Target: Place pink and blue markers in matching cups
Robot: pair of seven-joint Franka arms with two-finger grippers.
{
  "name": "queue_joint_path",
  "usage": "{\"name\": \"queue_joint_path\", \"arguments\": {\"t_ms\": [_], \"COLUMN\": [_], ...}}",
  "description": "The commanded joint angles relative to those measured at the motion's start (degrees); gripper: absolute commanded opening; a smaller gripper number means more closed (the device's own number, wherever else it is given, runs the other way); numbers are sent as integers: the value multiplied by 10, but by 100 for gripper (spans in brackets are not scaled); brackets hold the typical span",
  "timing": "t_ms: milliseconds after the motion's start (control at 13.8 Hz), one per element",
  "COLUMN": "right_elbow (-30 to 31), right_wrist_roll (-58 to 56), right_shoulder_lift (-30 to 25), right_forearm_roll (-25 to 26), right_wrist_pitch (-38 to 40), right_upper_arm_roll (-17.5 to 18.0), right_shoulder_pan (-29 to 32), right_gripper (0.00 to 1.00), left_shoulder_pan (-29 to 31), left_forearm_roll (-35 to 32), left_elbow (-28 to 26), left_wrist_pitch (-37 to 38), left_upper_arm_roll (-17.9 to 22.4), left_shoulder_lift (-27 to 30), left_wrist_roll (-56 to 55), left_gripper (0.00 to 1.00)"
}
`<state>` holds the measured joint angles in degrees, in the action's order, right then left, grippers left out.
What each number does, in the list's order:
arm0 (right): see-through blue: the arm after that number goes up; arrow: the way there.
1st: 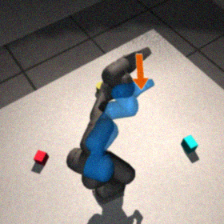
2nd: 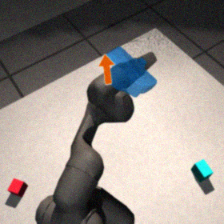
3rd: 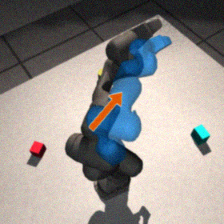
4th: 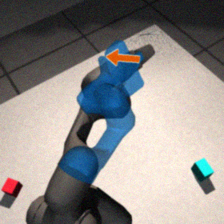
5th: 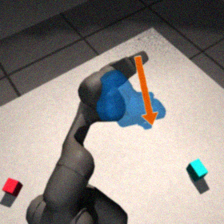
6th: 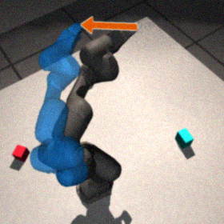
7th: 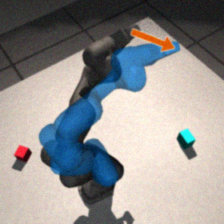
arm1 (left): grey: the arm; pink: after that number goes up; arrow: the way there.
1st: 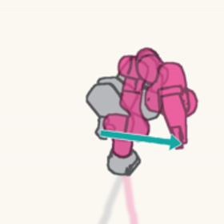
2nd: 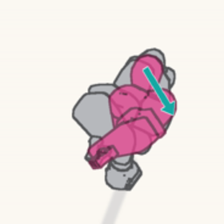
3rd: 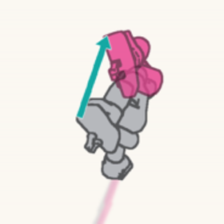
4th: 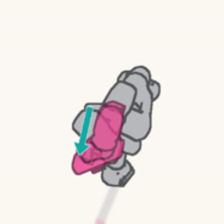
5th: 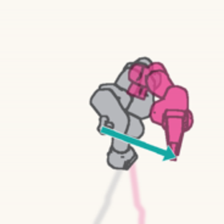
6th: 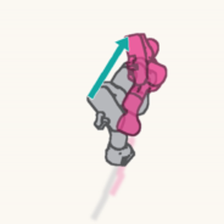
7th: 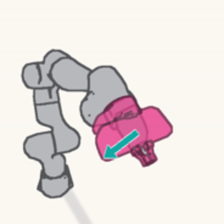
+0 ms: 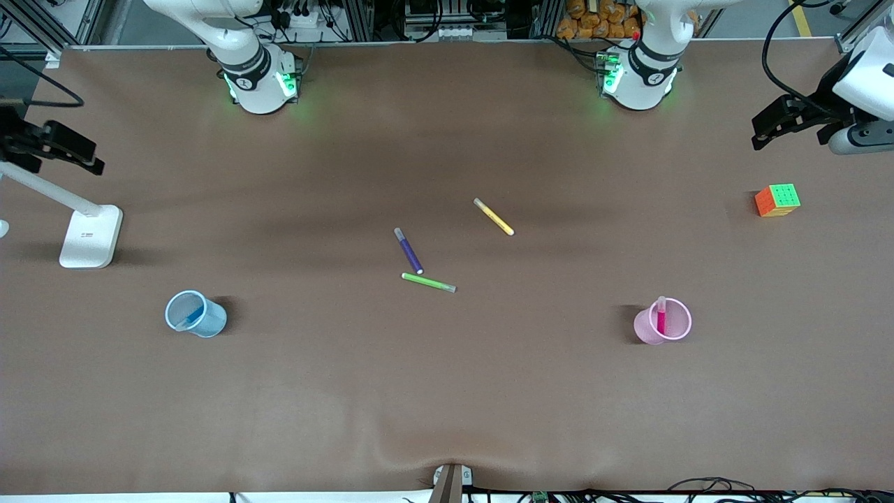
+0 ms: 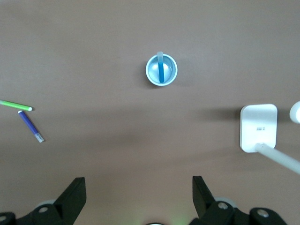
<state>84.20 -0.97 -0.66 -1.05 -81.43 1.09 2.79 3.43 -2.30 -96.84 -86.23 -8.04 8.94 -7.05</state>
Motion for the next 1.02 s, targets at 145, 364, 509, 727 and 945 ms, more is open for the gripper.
{"name": "queue_joint_path", "arguments": {"t_ms": [145,364,509,727,945], "right_elbow": [-22,-20,-20,-19,-18], "right_wrist_roll": [-86,-85,-86,-85,-85], "right_shoulder_lift": [12,12,12,12,12], "right_forearm_roll": [10,12,13,13,13], "right_wrist_pitch": [13,17,18,19,22], "right_upper_arm_roll": [-1,-2,-2,-2,-2], "right_shoulder_pan": [3,8,8,8,9], "right_gripper": [100,100,100,100,100], "left_shoulder_pan": [8,9,9,8,7], "left_forearm_roll": [8,7,6,6,6], "left_elbow": [9,11,13,17,18], "left_wrist_pitch": [8,10,10,10,13], "left_upper_arm_roll": [-2,-2,-2,-2,-3], "left_shoulder_lift": [-1,-1,-2,-4,-3], "left_wrist_roll": [11,12,11,10,11], "left_gripper": [100,100,100,100,100]}}
